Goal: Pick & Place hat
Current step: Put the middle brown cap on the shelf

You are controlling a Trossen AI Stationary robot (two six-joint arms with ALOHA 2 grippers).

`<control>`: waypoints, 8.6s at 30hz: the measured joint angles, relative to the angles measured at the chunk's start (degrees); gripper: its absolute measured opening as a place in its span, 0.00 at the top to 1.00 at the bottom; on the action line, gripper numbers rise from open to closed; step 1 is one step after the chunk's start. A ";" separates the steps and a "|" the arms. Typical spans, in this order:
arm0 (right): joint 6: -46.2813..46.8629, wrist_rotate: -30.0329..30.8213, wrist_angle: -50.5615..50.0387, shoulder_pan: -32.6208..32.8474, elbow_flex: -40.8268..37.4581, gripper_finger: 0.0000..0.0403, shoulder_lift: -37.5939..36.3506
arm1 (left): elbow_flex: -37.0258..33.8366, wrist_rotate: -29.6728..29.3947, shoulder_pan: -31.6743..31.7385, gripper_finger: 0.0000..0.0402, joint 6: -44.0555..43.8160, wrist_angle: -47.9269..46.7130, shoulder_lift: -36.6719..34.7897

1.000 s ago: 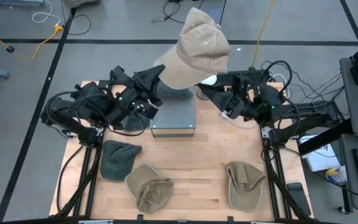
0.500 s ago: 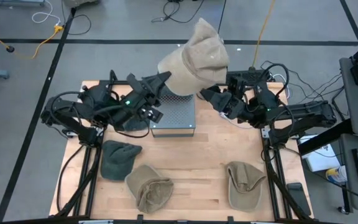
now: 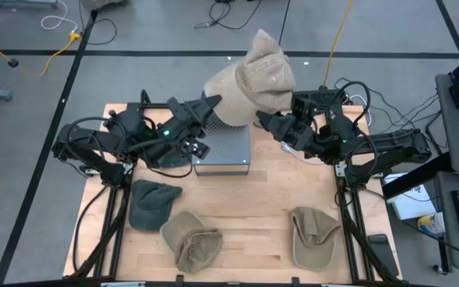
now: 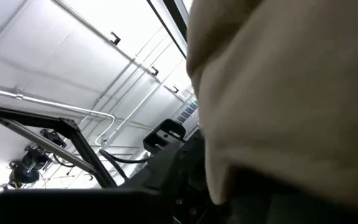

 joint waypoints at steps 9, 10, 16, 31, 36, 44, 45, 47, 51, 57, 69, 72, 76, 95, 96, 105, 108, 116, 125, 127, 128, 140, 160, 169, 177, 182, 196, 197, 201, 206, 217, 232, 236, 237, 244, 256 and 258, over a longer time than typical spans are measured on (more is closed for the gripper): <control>0.71 -0.17 -0.89 -0.02 -0.04 0.98 0.02 | 0.02 -2.32 -0.04 0.93 -15.22 -3.46 -0.09; 0.89 -0.74 -0.95 -0.04 -0.04 0.98 -0.02 | 0.02 -2.82 -0.04 0.91 -18.06 -3.43 -0.07; -0.42 -6.75 -5.51 -0.17 -0.04 0.99 -3.16 | 0.00 -3.91 -1.23 0.76 -38.90 -3.42 -0.59; -6.83 -27.75 -21.04 -3.94 -0.02 0.99 -14.97 | -0.07 -3.78 -4.55 0.45 -90.71 -7.24 -0.59; -8.72 -39.84 -25.45 -5.19 0.02 0.99 -16.75 | -0.07 5.12 -4.18 0.43 -112.09 -10.65 -0.58; -9.26 -57.80 -25.80 -5.40 0.02 0.99 -16.63 | -0.07 25.55 -1.49 0.43 -140.54 -13.18 -0.57; -9.27 -59.47 -26.04 -5.36 0.02 0.99 -16.59 | -0.07 27.74 -1.17 0.43 -143.16 -13.25 -0.55; -9.45 -61.06 -26.71 -4.98 0.02 0.99 -16.57 | -0.07 31.74 -0.64 0.43 -147.84 -13.23 -0.55; -10.25 -61.22 -26.76 -4.24 0.03 0.99 -16.10 | -0.07 36.20 0.03 0.43 -154.93 -13.22 -0.48; -12.80 -62.27 -27.34 -3.65 0.04 0.99 -13.92 | -0.07 39.64 0.39 0.43 -157.60 -12.84 0.05; -15.77 -63.74 -27.38 -3.65 0.04 0.98 -11.50 | 0.00 47.10 -0.54 0.43 -159.18 -11.36 1.74; -16.50 -63.70 -27.33 -3.65 0.04 0.98 -11.34 | -0.01 48.54 -0.37 0.43 -160.09 -11.15 3.02; -16.55 -63.74 -27.59 -3.65 0.04 0.98 -11.32 | -0.02 49.25 -0.06 0.43 -160.36 -9.26 3.94; -12.60 -63.46 -30.28 -3.69 0.01 0.93 -11.27 | 0.00 52.40 -0.20 0.97 -155.88 -7.00 4.00; -12.53 -63.51 -30.40 -3.69 -0.03 0.92 -11.26 | 0.00 52.55 -0.18 0.97 -155.86 -7.09 4.00; -6.94 -66.24 -30.16 -3.57 -0.04 0.82 -13.02 | 0.00 52.99 1.60 0.98 -154.63 -11.13 3.42; -4.85 -65.44 -30.57 -3.17 -0.08 0.79 -14.28 | 0.00 54.39 2.97 0.98 -152.29 -16.32 2.02; -2.80 -68.00 -30.82 -2.45 0.11 0.74 -19.06 | -0.11 61.83 7.45 0.98 -146.67 -21.89 -3.13; -12.57 -51.11 -31.50 -1.99 0.04 0.75 -20.38 | -0.11 67.90 11.35 0.98 -141.95 -28.03 -9.31; -17.57 -44.68 -30.58 -1.40 0.07 0.75 -19.76 | -0.22 68.80 12.30 0.98 -142.18 -28.27 -10.26; -19.80 -41.55 -29.67 -1.13 0.07 0.76 -19.06 | -0.29 69.11 12.62 0.98 -142.49 -29.58 -10.86; -31.22 -31.89 -19.82 -0.50 0.02 0.77 -9.06 | -0.33 72.50 15.59 0.98 -138.21 -39.66 -15.16; -29.36 -31.81 -15.68 -0.87 1.09 0.75 -8.92 | -26.18 77.26 16.46 0.98 -146.77 -6.38 -19.98; -31.49 -21.43 -43.29 -0.92 12.86 0.59 -8.76 | -30.27 75.73 16.46 0.98 -148.83 -2.57 -19.47; -25.38 -16.72 -59.82 -0.92 19.37 0.52 -8.38 | -31.49 72.91 16.46 0.98 -149.08 -5.61 -19.43; -23.11 -16.73 -63.74 -0.92 21.14 0.52 -6.22 | -31.54 72.72 16.46 0.98 -148.47 -6.31 -19.39; -22.98 -14.15 -70.84 -0.94 21.19 0.52 -5.19 | -31.54 72.22 15.58 0.98 -148.49 -7.08 -19.37; -22.09 -14.77 -70.73 -0.94 21.18 0.52 -5.28 | -31.54 72.19 15.58 0.98 -148.51 -7.15 -19.37; -19.62 -20.02 -69.98 -0.94 21.20 0.52 -5.20 | -31.52 71.47 15.58 0.98 -148.70 -7.42 -19.37; -17.49 -24.59 -69.96 -0.92 21.18 0.54 -3.94 | -31.52 69.71 15.58 0.98 -149.87 -10.23 -19.37; -16.85 -25.60 -69.87 -0.81 21.18 0.90 -0.32 | -31.52 68.88 15.58 0.98 -150.62 -10.19 -19.37; -13.55 -34.91 -69.28 -6.08 21.27 0.99 -2.58 | -31.45 67.47 17.45 0.69 -156.73 -30.40 -22.35; -14.88 -36.54 -73.12 -7.96 24.93 1.00 -0.73 | -31.45 61.63 17.27 0.65 -151.84 -36.18 -25.57; -15.81 -36.54 -75.05 -8.15 26.30 1.00 -0.04 | -31.45 60.77 17.15 0.64 -150.32 -36.48 -26.51; -23.12 -36.50 -89.02 -8.41 38.66 1.00 7.46 | -31.45 58.76 17.09 0.63 -140.95 -35.10 -32.91; -35.13 -36.17 -102.69 -11.51 51.26 1.00 20.86 | -31.45 58.80 17.09 0.63 -137.53 -35.55 -36.81; -37.19 -36.18 -103.00 -12.48 51.28 1.00 22.12 | -31.45 58.81 17.09 0.63 -137.50 -35.96 -36.76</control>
